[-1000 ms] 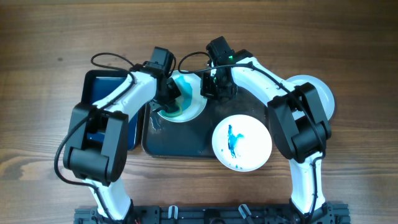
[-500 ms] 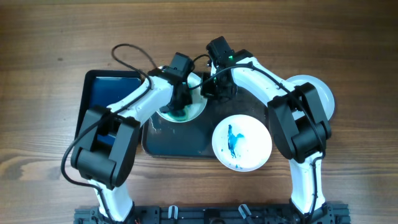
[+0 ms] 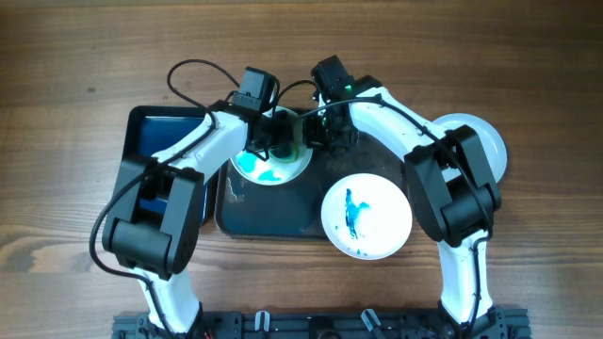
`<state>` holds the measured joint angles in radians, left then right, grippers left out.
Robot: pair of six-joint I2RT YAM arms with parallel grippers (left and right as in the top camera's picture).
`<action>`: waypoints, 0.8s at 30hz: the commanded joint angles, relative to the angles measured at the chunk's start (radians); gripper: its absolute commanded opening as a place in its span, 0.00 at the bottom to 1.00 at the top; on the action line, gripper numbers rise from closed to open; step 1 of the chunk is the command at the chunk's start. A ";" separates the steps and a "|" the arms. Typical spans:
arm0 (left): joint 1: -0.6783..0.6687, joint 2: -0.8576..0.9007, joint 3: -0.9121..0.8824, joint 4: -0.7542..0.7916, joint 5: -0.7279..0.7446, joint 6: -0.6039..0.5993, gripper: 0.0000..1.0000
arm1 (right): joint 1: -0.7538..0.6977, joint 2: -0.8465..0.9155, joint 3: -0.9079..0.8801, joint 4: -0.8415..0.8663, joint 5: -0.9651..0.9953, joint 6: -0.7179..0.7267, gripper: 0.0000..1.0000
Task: Clean dirty plates on tray and stack at the side
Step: 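Scrub the held plate with the sponge in the left gripper, then lift the plate with right gripper and stack it on the cleaned plate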
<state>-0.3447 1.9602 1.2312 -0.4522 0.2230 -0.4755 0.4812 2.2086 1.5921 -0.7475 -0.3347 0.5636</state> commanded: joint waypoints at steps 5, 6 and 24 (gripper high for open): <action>0.043 0.013 -0.006 -0.284 -0.227 -0.218 0.04 | -0.011 0.026 -0.017 0.004 0.072 0.012 0.04; 0.038 0.013 -0.006 -0.277 -0.125 -0.149 0.04 | -0.011 0.026 -0.017 0.003 0.072 0.012 0.04; 0.386 -0.221 0.125 -0.304 -0.034 -0.060 0.04 | 0.010 -0.061 -0.002 -0.032 0.173 -0.143 0.04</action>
<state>-0.0120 1.7679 1.3399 -0.7383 0.2470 -0.5205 0.4770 2.2055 1.5921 -0.7616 -0.3386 0.4694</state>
